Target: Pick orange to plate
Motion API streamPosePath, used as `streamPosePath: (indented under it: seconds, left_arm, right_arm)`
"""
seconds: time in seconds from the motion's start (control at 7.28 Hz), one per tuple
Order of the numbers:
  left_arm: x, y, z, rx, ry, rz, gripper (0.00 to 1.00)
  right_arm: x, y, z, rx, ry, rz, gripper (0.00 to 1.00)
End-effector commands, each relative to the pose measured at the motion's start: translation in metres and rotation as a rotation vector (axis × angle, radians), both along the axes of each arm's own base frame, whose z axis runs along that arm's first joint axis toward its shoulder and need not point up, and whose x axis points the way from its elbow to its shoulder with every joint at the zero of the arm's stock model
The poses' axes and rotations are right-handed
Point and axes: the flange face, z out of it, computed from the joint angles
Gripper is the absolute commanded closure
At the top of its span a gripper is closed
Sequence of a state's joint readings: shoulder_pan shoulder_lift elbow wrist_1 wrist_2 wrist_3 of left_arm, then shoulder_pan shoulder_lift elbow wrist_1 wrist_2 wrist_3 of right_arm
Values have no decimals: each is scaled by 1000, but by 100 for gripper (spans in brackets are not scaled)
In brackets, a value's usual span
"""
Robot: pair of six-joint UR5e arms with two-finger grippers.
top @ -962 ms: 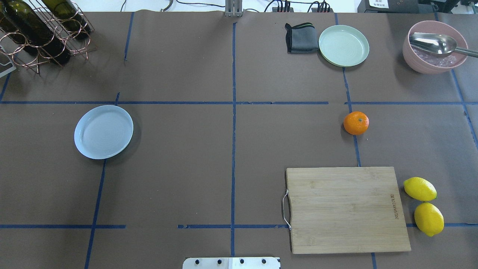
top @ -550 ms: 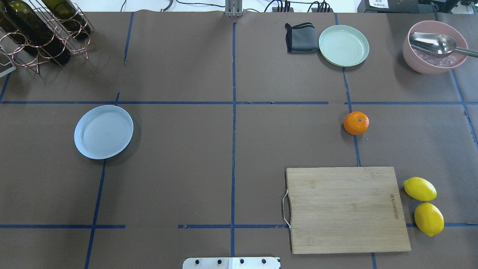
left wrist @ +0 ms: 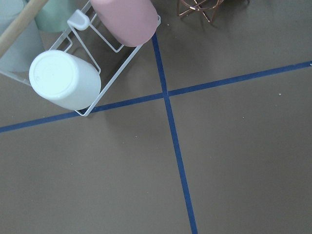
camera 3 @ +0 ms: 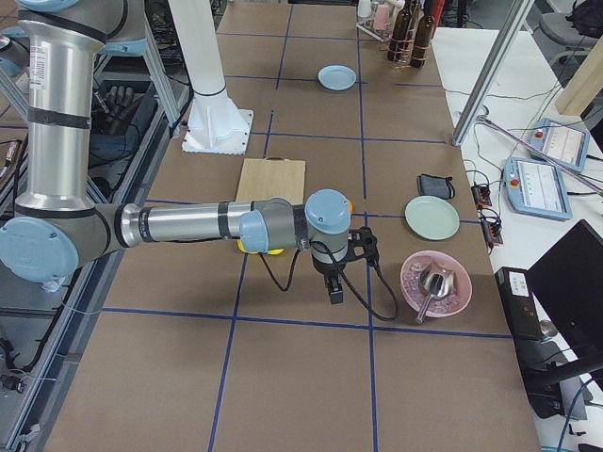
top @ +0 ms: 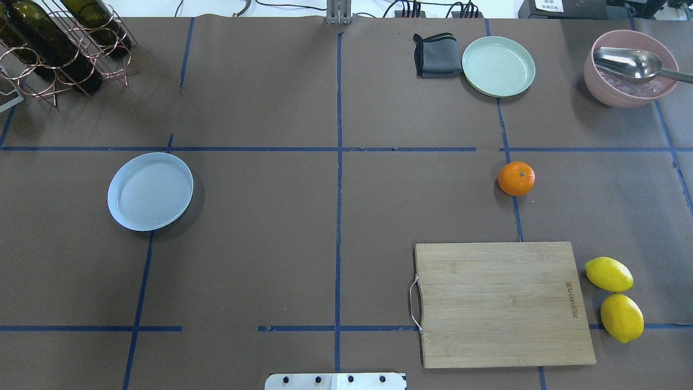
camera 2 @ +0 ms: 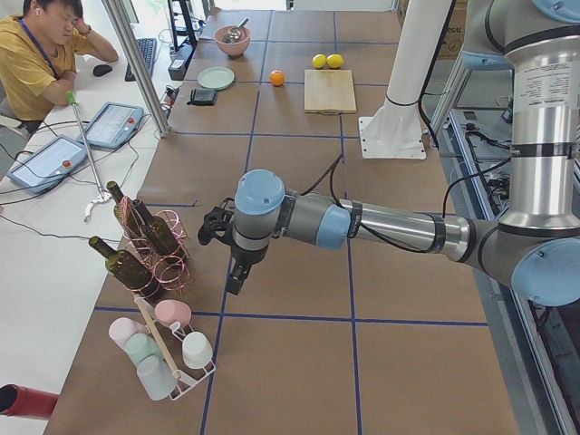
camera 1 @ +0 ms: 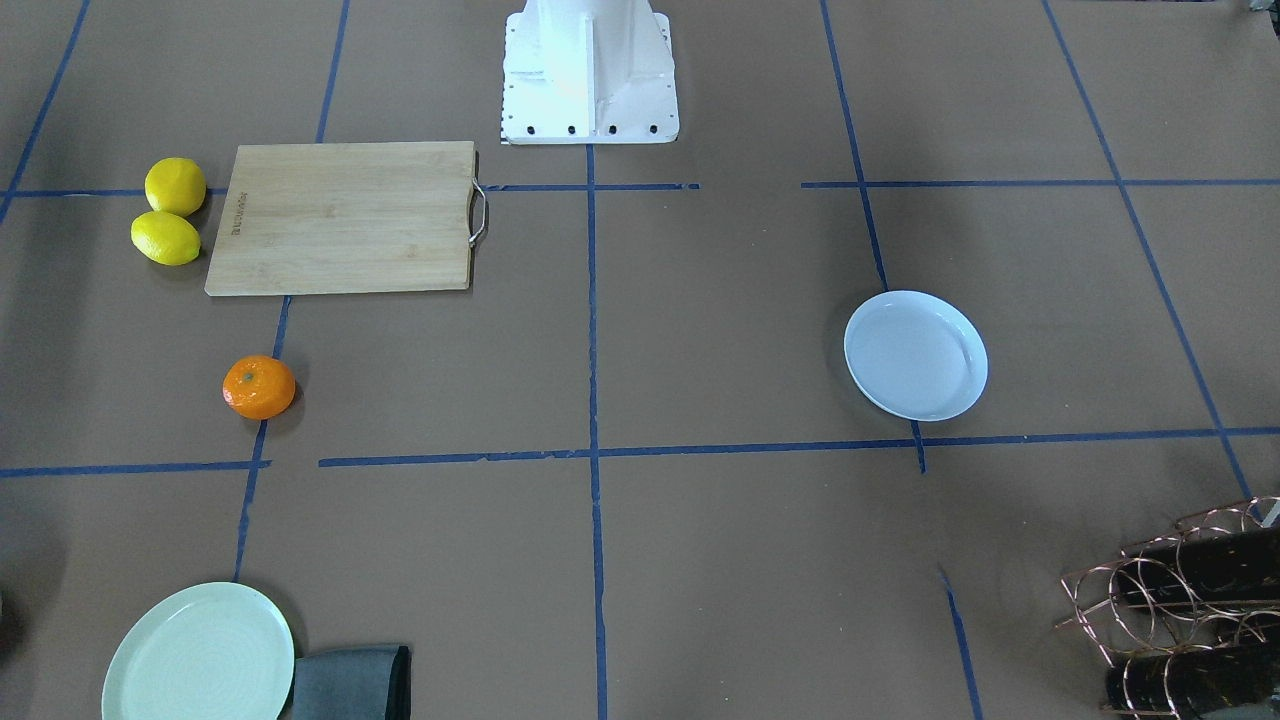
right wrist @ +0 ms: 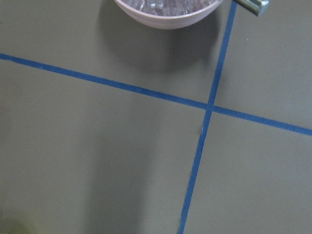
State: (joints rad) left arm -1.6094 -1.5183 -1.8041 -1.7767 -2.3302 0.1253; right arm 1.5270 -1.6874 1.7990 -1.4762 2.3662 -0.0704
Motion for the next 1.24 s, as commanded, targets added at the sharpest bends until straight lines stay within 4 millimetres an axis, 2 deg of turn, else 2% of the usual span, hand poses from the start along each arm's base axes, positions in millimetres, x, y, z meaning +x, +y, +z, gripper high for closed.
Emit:
streamPosePath:
  seconds: [0.0,0.14,0.27,0.41,0.55,0.82,0.96,1.1]
  left_arm:
    - [1,-15,-29,247,24,-41,0]
    - [3,-12,-27,293,59,-85,0]
    - [40,-11,-33,340,104,-28,0]
    - [93,-5,-21,304,156,40,0]
    - [149,-1,-21,159,234,23,0]
    - [228,6,-15,39,235,-166,0]
    - [268,13,-11,-14,226,-239,6]
    - [307,25,-4,-80,254,-303,21]
  right_arm:
    - [-1,-3,-7,78,-6,0,0]
    - [-1,-3,-4,71,-6,1,0]
    - [-2,-4,-10,83,-18,-3,0]
    - [-2,-4,-10,80,-30,-5,0]
    - [-2,-4,-9,77,-30,-5,0]
    - [-2,-3,-7,73,-30,-5,0]
    - [-2,-3,-7,72,-32,-4,0]
    - [-2,-3,-7,72,-32,-4,0]
